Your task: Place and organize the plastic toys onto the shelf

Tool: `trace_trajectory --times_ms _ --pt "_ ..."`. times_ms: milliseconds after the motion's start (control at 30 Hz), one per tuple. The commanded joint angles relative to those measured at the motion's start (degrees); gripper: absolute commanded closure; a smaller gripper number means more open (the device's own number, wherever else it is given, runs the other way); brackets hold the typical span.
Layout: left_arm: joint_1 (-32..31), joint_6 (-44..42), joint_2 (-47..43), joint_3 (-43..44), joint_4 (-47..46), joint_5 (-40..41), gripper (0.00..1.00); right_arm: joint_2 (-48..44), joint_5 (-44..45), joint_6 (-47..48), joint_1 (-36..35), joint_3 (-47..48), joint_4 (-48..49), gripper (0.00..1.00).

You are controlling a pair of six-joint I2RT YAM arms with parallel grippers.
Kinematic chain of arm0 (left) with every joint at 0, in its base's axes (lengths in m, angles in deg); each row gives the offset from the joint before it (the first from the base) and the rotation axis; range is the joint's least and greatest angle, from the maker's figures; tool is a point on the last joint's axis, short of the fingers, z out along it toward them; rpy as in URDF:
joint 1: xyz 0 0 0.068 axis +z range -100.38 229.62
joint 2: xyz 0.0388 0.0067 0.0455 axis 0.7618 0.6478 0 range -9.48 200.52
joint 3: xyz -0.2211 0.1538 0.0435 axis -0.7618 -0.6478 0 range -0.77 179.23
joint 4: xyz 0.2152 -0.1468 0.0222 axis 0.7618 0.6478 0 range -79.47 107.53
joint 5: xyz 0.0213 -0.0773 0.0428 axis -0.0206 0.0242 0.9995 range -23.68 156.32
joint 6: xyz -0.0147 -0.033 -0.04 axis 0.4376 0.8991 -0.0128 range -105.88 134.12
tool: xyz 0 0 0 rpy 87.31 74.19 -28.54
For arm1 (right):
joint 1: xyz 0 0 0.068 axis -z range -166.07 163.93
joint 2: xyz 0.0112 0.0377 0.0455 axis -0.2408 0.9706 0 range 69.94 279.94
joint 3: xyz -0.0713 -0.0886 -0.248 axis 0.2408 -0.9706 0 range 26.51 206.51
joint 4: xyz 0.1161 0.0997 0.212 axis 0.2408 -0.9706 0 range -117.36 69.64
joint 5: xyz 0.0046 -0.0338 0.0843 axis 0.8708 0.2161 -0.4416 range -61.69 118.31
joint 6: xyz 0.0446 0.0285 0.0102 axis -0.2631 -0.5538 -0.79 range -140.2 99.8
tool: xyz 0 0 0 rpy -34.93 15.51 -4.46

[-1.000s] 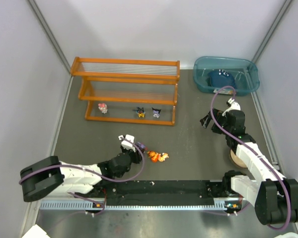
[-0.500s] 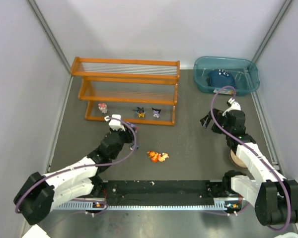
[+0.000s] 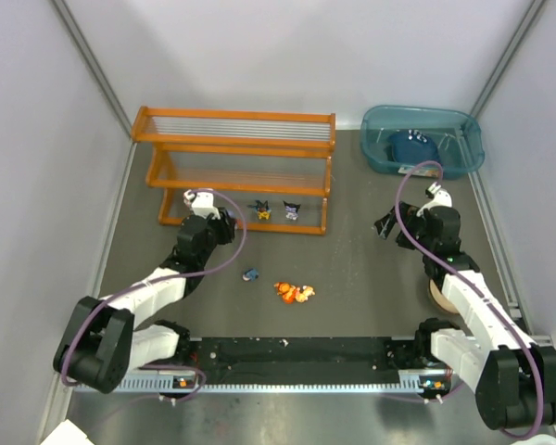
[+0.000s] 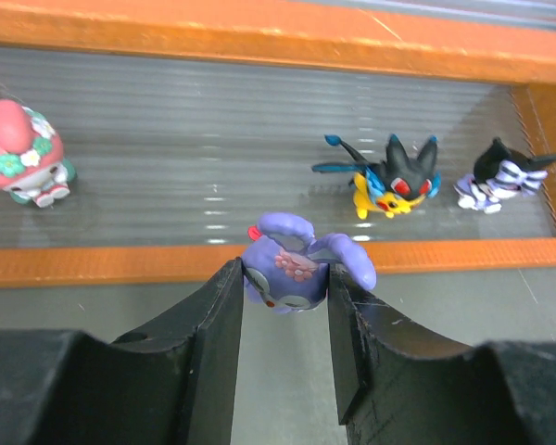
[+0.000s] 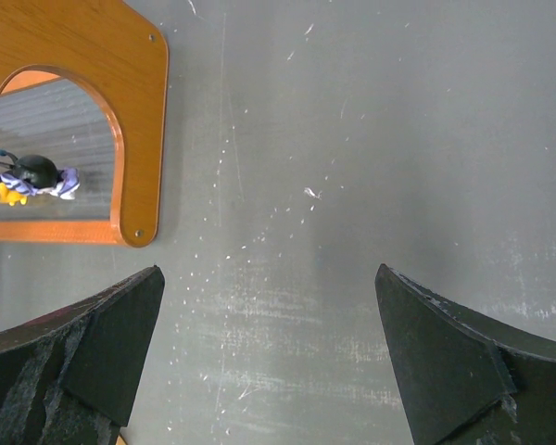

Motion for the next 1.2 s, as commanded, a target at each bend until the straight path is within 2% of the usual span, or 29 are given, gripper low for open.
trace_trajectory --times_ms 0,267,700,1167 --pt "3.30 -1.80 3.21 3.90 -7.82 -5.33 1.00 -1.55 0.43 1.00 -0.50 -0.22 0.48 0.01" --pt "3.92 -1.63 9.19 6.01 -10.02 -5.60 1.00 -2.78 1.22 1.26 -0.50 -0.48 0.04 0.01" --pt "4.18 -0.13 12.89 6.10 -11.61 -4.37 1.00 -2.25 1.13 1.35 -0.58 -0.57 0.13 0.01" --pt "4.18 3.74 15.78 7.77 -9.76 1.96 1.00 -0.85 0.87 1.26 -0.50 -0.39 0.65 0.01"
